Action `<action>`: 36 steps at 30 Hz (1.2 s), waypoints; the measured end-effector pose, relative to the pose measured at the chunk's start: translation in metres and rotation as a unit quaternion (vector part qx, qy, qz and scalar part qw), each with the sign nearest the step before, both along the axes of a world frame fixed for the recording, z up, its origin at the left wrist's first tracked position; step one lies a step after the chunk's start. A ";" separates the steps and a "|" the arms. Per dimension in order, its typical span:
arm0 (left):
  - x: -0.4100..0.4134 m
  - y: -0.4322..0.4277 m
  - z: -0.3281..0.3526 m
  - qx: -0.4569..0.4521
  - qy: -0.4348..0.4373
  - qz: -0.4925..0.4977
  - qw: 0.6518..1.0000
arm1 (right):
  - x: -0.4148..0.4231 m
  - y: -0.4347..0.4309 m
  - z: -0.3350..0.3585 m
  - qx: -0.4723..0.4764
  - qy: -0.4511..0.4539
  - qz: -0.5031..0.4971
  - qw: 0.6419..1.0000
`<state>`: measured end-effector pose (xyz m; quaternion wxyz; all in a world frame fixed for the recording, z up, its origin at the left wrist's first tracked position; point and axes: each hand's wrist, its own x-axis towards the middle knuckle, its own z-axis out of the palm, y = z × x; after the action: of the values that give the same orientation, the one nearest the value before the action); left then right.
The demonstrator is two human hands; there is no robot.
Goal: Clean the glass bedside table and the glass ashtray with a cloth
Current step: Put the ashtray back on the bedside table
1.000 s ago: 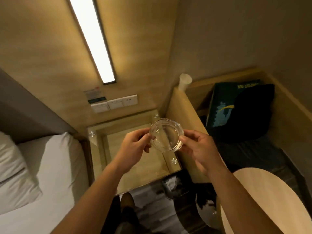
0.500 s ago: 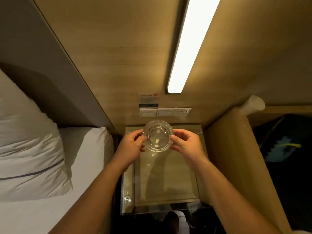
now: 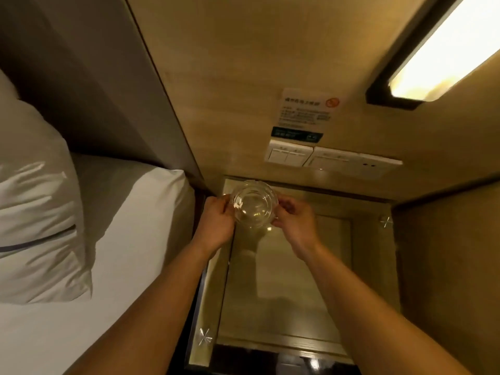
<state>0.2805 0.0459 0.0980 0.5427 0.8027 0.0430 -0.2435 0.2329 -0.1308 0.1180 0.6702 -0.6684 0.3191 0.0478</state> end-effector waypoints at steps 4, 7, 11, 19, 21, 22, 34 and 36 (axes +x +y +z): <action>0.010 -0.001 -0.036 0.041 -0.028 0.002 0.999 | 0.013 0.005 -0.029 -0.042 -0.021 0.005 0.999; 0.014 -0.001 -0.052 0.054 -0.029 -0.003 0.998 | 0.019 0.006 -0.049 -0.103 -0.005 0.008 0.995; 0.018 -0.004 -0.054 0.059 -0.024 0.019 0.998 | 0.025 0.007 -0.077 -0.175 -0.003 0.037 0.984; 0.029 0.000 -0.069 0.081 -0.032 0.040 0.995 | 0.038 0.013 -0.110 -0.185 -0.006 0.040 0.982; 0.031 0.001 -0.072 0.087 -0.032 0.044 0.995 | 0.038 0.014 -0.112 -0.183 0.004 0.031 0.983; 0.031 0.002 -0.073 0.089 -0.029 0.044 0.995 | 0.039 0.015 -0.114 -0.184 0.010 0.029 0.983; 0.030 0.002 -0.060 0.096 -0.019 0.077 0.992 | 0.038 0.016 -0.095 -0.263 0.031 0.051 0.963; 0.027 0.005 -0.047 0.117 -0.009 0.084 0.989 | 0.032 0.013 -0.078 -0.272 0.030 0.060 0.960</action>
<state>0.3072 0.0510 0.0508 0.4640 0.8562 0.1342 -0.1833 0.2645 -0.1182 0.0398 0.4492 -0.8416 0.2994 0.0187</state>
